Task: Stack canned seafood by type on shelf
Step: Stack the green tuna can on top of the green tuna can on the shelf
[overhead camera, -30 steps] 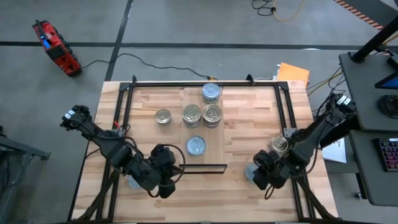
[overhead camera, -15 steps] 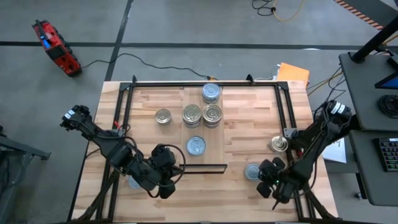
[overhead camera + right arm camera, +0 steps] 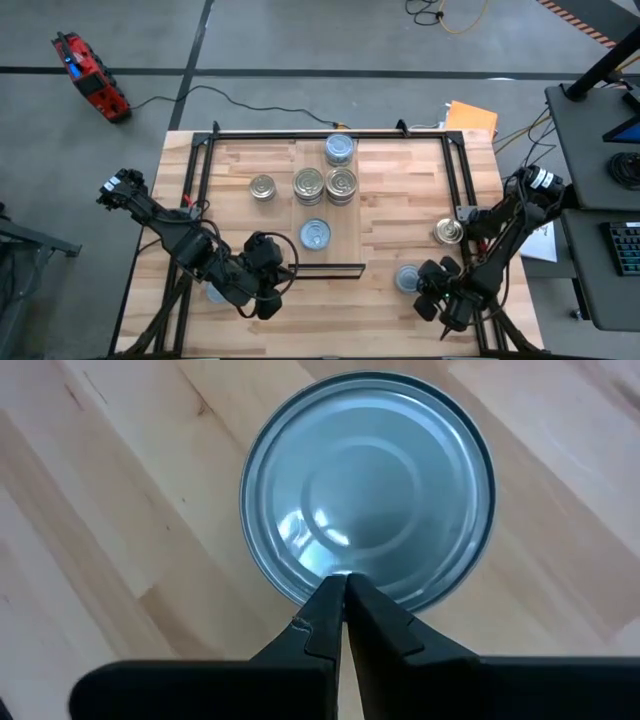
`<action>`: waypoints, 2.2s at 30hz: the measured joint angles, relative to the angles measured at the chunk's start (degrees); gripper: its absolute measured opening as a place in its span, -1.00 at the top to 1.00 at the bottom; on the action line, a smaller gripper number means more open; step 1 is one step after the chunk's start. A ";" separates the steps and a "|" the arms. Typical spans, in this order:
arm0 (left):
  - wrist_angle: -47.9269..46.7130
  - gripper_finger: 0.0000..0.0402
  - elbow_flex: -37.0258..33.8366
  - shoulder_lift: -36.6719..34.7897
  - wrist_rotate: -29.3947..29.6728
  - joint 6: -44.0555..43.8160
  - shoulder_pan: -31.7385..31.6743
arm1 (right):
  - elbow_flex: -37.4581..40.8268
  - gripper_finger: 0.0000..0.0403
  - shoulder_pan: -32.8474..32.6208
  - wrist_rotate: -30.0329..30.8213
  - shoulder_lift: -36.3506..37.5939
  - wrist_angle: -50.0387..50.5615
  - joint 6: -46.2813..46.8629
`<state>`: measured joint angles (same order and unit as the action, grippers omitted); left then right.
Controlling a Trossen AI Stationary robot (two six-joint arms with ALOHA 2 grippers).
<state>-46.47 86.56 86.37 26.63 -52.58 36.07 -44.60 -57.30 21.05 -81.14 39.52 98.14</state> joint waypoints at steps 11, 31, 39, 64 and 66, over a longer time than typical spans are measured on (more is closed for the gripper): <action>-0.18 1.00 0.00 0.02 0.02 0.87 0.02 | 2.05 0.94 -4.28 5.05 -0.02 -1.00 7.00; 0.02 1.00 0.00 0.02 0.02 0.83 0.31 | 1.94 0.94 -7.05 8.95 -1.44 -4.28 9.50; 0.27 1.00 0.00 0.02 1.45 1.29 0.31 | 1.86 0.94 -2.50 6.35 -0.89 -11.03 2.73; 6.84 1.00 0.00 8.39 5.73 -0.58 4.36 | -9.69 0.94 9.81 -4.80 1.28 13.61 -11.63; 7.21 1.00 0.00 8.66 5.73 -1.53 4.90 | -8.02 0.94 9.83 -4.78 1.07 13.21 -10.60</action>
<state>-39.26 86.56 95.03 32.36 -54.11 40.97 -52.62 -47.46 16.27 -80.08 52.73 87.53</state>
